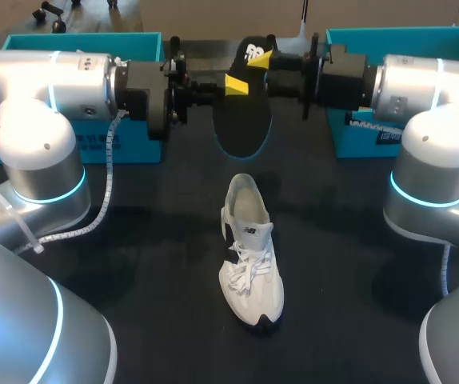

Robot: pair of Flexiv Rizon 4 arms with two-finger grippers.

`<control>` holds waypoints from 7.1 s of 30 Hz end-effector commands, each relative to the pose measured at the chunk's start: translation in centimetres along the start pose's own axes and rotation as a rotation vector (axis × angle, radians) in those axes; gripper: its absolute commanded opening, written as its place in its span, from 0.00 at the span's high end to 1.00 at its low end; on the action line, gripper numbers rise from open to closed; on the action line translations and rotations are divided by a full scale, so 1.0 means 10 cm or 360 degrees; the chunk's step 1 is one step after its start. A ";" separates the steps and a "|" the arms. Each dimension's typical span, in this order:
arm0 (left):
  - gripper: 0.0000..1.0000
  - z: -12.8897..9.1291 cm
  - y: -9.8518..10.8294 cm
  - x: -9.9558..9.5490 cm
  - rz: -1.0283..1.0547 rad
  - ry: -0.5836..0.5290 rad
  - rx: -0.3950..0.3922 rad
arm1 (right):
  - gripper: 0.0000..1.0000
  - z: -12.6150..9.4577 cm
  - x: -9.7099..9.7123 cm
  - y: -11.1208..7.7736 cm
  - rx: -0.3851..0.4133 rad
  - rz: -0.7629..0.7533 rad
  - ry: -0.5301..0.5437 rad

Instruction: Take the shoe out of the shoebox, open the shoe tongue, remove and reinsert the insole, then place the shoe into the shoebox

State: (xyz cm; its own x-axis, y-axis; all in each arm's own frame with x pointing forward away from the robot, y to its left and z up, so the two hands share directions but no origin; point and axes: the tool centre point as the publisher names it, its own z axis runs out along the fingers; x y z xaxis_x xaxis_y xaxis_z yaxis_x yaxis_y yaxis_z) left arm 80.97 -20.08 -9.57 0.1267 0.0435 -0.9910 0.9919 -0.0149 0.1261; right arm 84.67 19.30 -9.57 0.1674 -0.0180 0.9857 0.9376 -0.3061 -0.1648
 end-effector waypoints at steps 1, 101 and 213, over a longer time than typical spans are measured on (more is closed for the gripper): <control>1.00 -0.05 0.00 0.03 -0.0017 -0.0018 0.0014 | 0.00 -0.19 -0.09 -0.13 -0.0037 -0.0037 0.0019; 1.00 -0.32 -0.25 0.37 -0.3214 0.0209 0.0407 | 0.00 -1.21 -0.16 -0.33 0.0363 -0.0459 -0.0139; 1.00 -0.32 -0.25 0.67 -0.4860 0.0401 0.0419 | 0.00 -0.09 -0.03 -0.77 -0.0160 -0.0642 -0.2065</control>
State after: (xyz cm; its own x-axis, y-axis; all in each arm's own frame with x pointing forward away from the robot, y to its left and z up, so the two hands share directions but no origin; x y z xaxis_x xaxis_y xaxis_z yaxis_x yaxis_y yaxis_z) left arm 79.44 -16.61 -16.44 -0.1732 0.1376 0.9752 -0.9647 0.1756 -0.1961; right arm 76.73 19.96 -8.68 0.0616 0.9167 0.3948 0.9723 -0.1444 0.1836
